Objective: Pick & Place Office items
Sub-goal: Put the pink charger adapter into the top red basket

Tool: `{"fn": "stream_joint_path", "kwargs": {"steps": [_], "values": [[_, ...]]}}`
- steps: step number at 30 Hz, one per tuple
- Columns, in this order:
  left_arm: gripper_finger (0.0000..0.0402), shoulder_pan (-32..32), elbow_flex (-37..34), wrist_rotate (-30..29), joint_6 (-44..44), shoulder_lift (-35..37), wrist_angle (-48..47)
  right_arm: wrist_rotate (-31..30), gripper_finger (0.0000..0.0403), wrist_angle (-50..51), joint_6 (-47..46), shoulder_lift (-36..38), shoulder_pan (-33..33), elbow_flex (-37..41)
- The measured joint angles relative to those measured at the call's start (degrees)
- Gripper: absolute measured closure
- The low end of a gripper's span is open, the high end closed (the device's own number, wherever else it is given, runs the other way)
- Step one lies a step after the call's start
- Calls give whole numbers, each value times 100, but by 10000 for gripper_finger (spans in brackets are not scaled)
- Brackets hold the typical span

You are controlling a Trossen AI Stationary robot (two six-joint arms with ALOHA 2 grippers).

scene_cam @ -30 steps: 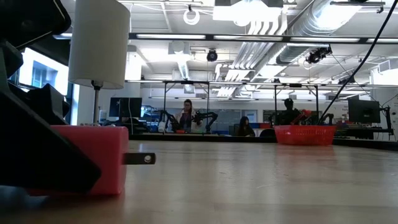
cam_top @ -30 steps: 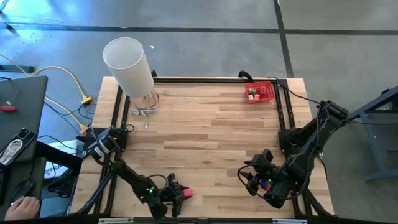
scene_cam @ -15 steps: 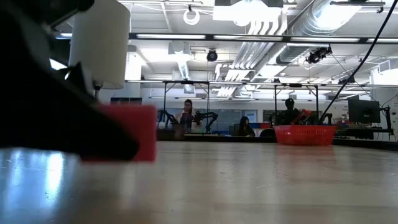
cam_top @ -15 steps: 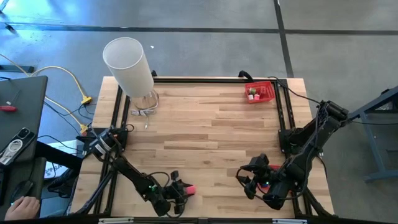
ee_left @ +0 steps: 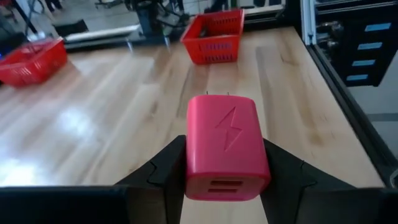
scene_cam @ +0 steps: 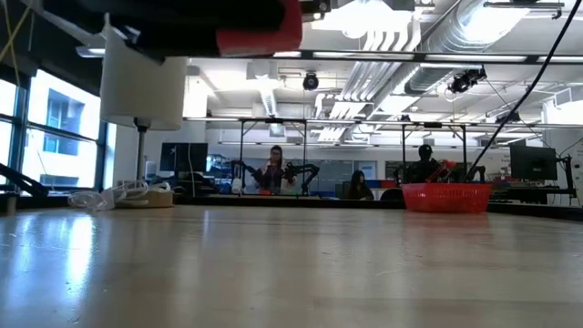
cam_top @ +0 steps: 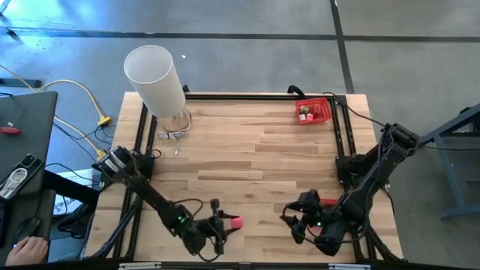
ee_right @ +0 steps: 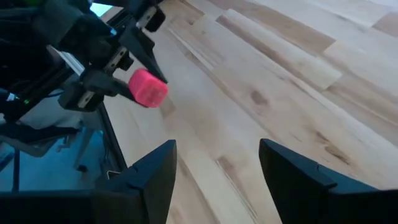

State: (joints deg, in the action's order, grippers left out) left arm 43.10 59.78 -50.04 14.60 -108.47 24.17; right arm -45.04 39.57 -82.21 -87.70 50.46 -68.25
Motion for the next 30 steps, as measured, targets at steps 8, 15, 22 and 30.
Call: {"fn": "stream_joint_path", "kwargs": {"steps": [8, 15, 22, 30], "values": [[256, -150, 311, -98, -819, 33, -1, 161, 186, -483, 460, -275, -182, 0], [256, -258, 558, -109, -1228, 36, 2, 500, 186, -1528, 1281, -556, -538, 0], [256, -292, 580, -115, -1324, 40, -12, 748, 186, -2531, 1879, -658, -883, -4], [254, -287, 586, -378, -1633, 40, 277, 1077, 186, -2778, 1954, -658, -1114, -4]]}}
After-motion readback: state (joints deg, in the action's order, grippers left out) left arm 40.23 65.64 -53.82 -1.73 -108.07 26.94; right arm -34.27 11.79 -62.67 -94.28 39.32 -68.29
